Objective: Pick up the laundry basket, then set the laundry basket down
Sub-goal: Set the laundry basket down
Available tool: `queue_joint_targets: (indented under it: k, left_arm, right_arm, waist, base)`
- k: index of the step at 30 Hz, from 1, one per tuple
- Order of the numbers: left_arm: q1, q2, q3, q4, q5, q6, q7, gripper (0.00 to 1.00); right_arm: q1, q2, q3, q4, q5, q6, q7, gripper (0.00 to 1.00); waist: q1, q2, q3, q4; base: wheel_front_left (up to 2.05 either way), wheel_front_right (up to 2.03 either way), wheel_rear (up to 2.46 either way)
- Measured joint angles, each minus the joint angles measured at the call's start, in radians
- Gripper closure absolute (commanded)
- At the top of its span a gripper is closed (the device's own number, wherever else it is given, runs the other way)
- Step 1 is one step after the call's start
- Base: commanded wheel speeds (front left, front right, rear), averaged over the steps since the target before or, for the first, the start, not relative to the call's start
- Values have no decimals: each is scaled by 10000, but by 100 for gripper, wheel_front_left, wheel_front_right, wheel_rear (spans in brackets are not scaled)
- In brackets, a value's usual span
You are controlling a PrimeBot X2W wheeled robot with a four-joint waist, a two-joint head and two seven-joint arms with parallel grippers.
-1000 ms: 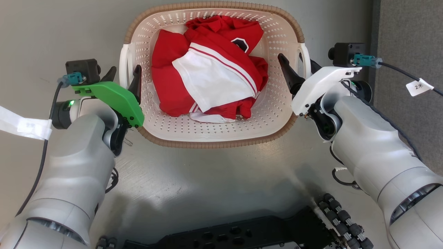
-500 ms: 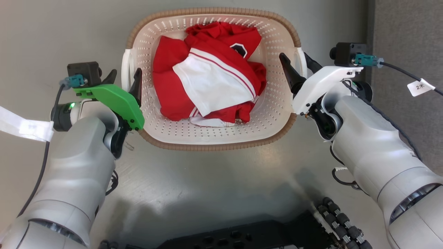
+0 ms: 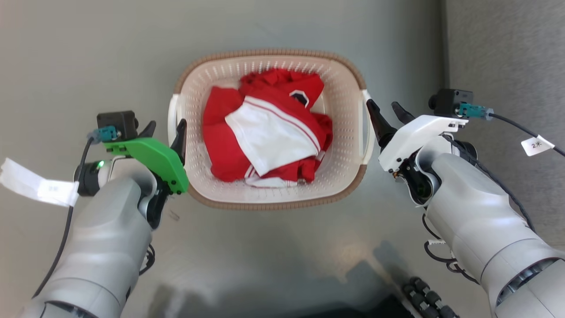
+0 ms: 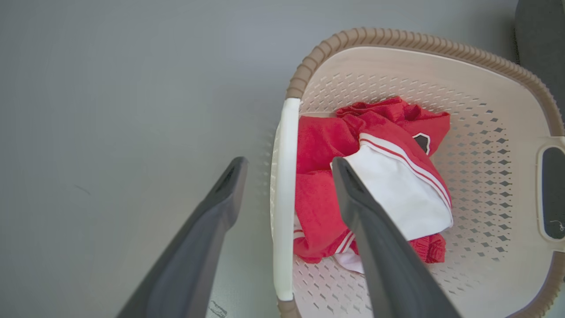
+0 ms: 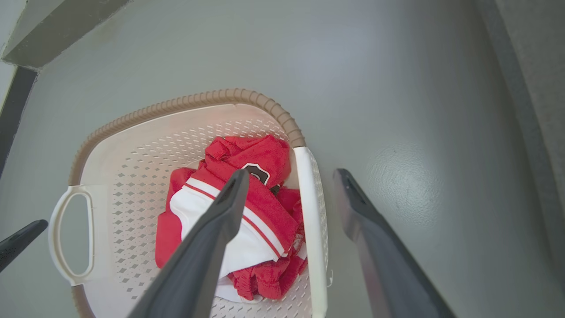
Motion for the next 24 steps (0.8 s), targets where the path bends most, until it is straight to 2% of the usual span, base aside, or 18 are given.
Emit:
queue_joint_targets:
  k: [11,24]
  left_arm:
    - [662,192,190,-688,117,0,0,0]
    - [1618,477,1177,-2036,234,0,0,0]
  right_arm:
    - [558,-115,-341,-454,-111,0,0,0]
    - [1288,-591,-815,-1737,-1083,0,0,0]
  waist:
    - [-1,0,-1368,-73]
    - [-1,0,-3228,-94]
  base:
    - [0,0,0]
    - [0,0,0]
